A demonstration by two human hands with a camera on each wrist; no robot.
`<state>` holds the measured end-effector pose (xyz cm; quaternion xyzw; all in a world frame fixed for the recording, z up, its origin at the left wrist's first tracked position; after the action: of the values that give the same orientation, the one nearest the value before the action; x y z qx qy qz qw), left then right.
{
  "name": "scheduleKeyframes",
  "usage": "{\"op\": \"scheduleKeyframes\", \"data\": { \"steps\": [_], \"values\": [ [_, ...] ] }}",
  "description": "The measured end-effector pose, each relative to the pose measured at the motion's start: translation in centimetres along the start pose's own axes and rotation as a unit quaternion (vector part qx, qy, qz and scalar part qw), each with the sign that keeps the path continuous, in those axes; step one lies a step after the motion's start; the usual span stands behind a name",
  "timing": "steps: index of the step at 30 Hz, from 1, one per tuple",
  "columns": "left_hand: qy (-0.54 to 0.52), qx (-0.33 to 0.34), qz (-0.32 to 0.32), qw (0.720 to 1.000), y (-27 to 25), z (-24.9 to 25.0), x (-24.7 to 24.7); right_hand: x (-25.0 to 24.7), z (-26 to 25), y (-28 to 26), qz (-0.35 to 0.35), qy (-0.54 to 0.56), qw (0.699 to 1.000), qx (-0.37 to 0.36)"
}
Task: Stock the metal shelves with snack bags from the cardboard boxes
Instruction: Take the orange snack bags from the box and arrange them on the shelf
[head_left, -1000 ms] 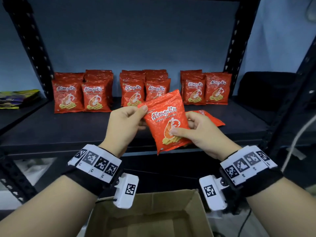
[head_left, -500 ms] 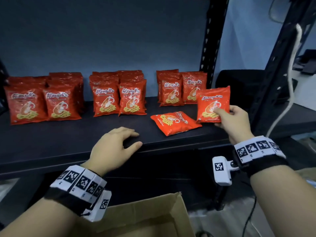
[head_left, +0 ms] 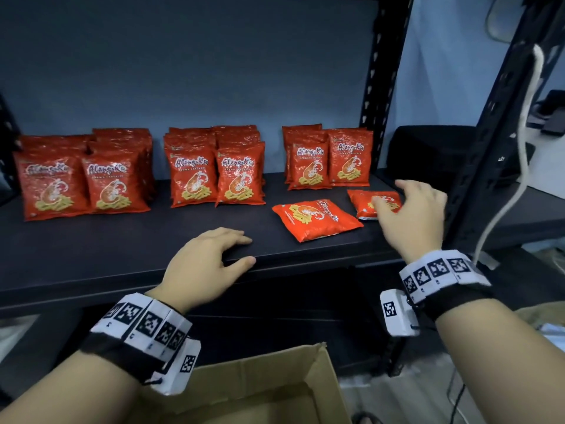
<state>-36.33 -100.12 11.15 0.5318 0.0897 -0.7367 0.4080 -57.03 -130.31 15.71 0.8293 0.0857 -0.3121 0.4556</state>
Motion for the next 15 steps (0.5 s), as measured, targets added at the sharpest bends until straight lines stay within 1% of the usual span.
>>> {"op": "scheduleKeyframes", "data": {
  "steps": [1, 2, 4, 6, 8, 10, 15],
  "values": [
    [-0.003, -0.004, -0.003, 1.000, 0.0, 0.0, 0.0, 0.3, -1.3, -0.1, -0.004, 0.007, 0.999, -0.050],
    [-0.010, -0.011, -0.004, 1.000, -0.1, 0.0, -0.1, 0.9, -2.8, -0.3, -0.023, 0.029, 0.995, -0.094],
    [-0.034, -0.034, -0.008, 0.999, -0.2, -0.2, -0.3, 2.6, -5.8, -1.3, -0.099, 0.069, 0.980, -0.159],
    [-0.058, -0.052, -0.013, 0.997, -0.3, -0.3, -0.5, 4.6, -8.0, -2.8, -0.197, 0.078, 0.959, -0.186],
    [-0.078, -0.061, -0.015, 0.995, -0.3, -0.4, -0.6, 6.1, -9.3, -4.3, -0.255, 0.072, 0.945, -0.191],
    [-0.095, -0.069, -0.013, 0.993, -0.4, -0.6, -0.8, 6.7, -10.4, -5.3, -0.276, 0.078, 0.938, -0.195],
    [-0.084, -0.074, 0.013, 0.994, 0.1, -0.5, -1.5, 6.3, -13.6, -7.1, -0.285, 0.112, 0.924, -0.229]
  ]
}}
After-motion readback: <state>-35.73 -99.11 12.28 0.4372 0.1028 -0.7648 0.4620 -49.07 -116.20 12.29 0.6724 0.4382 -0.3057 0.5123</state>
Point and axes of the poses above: each hand's wrist, its own y-axis towards the middle knuckle, its own x-axis out of the palm, z = x × y, the point moved 7 cm from there along y, towards the middle knuckle, and after that the axes turned 12 degrees about -x, right-handed, at the moved point
